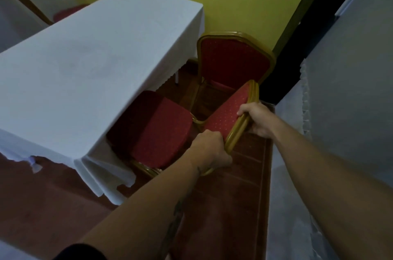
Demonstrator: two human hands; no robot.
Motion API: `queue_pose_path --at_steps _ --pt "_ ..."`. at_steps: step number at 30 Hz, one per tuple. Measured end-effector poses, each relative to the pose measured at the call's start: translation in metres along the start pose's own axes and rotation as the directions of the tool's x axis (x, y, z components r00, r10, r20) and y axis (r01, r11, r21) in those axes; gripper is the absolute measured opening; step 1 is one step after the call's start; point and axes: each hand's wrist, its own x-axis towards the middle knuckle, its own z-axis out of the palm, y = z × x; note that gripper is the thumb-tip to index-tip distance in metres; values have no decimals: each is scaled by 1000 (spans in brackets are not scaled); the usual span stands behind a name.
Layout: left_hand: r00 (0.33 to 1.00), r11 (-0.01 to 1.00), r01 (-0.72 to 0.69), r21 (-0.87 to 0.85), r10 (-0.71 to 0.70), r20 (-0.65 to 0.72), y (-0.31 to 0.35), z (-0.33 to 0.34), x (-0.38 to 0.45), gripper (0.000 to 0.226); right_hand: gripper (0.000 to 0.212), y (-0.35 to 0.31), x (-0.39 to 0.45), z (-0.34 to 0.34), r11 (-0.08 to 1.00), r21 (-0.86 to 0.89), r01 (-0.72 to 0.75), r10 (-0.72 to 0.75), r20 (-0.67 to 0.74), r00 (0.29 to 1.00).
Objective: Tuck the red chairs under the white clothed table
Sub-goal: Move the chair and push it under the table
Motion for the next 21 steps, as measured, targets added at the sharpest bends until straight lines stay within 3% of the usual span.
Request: queue_pose_path --at_steps 8,14,21 --pt "999 999 20 -42 -22 -44 -28 -27 27 51 66 -31 36 30 998 -63 -4 6 27 1000" --pt "996 997 49 -65 -54 -68 -51 -44 43 40 65 -48 58 55 993 -113 29 -27 16 999" --pt "995 996 72 -57 -76 -70 -62 -49 52 46 56 -54 62 69 990 -128 64 -64 2 998"
